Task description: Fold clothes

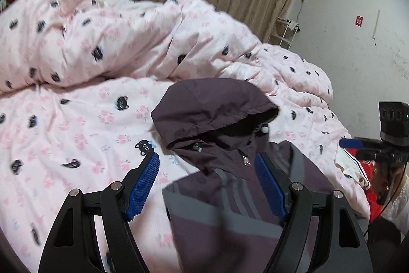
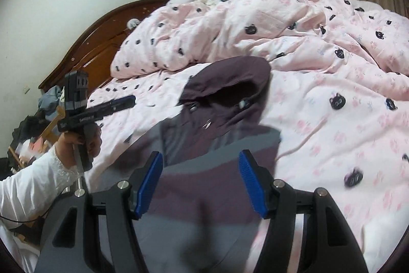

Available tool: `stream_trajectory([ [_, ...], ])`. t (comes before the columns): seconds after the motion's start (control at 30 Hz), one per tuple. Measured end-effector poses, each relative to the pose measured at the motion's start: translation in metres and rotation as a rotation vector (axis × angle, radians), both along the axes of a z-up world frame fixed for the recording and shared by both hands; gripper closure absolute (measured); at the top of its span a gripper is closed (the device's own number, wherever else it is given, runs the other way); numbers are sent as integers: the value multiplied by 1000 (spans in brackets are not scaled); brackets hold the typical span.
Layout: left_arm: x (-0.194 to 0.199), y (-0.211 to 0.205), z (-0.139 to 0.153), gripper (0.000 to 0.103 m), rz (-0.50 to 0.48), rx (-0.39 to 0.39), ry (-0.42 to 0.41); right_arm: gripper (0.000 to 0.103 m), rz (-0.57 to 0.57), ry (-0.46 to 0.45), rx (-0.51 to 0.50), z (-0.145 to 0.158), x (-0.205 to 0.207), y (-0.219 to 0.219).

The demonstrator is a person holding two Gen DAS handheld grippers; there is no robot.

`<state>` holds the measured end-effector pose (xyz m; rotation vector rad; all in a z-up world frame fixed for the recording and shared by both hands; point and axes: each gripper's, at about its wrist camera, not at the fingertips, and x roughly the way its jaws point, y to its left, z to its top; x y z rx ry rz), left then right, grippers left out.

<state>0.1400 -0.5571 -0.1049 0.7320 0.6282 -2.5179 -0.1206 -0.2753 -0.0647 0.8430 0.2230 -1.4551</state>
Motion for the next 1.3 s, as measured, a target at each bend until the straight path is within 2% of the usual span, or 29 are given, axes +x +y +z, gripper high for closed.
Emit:
stream_trajectory([
  [0.13, -14, -38, -23, 31, 13, 87, 0, 39, -17, -42, 30, -9, -36, -38],
  [0.27, -23, -78, -39, 31, 42, 178, 44, 39, -40, -135, 30, -18, -72, -77],
  [0.4, -29, -115, -56, 31, 33, 339, 134, 39, -62, -257, 34, -33, -105, -113],
  [0.53, -39, -141, -70, 31, 33, 463, 198, 39, -102, -374, 45, -52, -133, -145],
  [0.73, -58, -156, -90, 31, 23, 504, 178, 39, -122, -457, 67, -78, -156, -179],
  [1.07, -80, -160, -100, 31, 12, 500, 186, 39, -109, -443, 62, -88, -161, -209],
  [1.13, -84, -160, -98, 31, 9, 496, 187, 43, -109, -445, 66, -89, -161, -215],
  [1.2, -85, -161, -96, 32, 3, 496, 198, 58, -99, -447, 62, -87, -158, -218],
  [1.23, -85, -161, -94, 34, -2, 494, 207, 72, -92, -448, 59, -85, -157, -220],
  [1.27, -85, -161, -91, 38, -6, 492, 215, 79, -86, -449, 56, -84, -156, -222],
  [1.3, -85, -161, -88, 50, -15, 489, 222, 81, -79, -450, 53, -82, -154, -223],
])
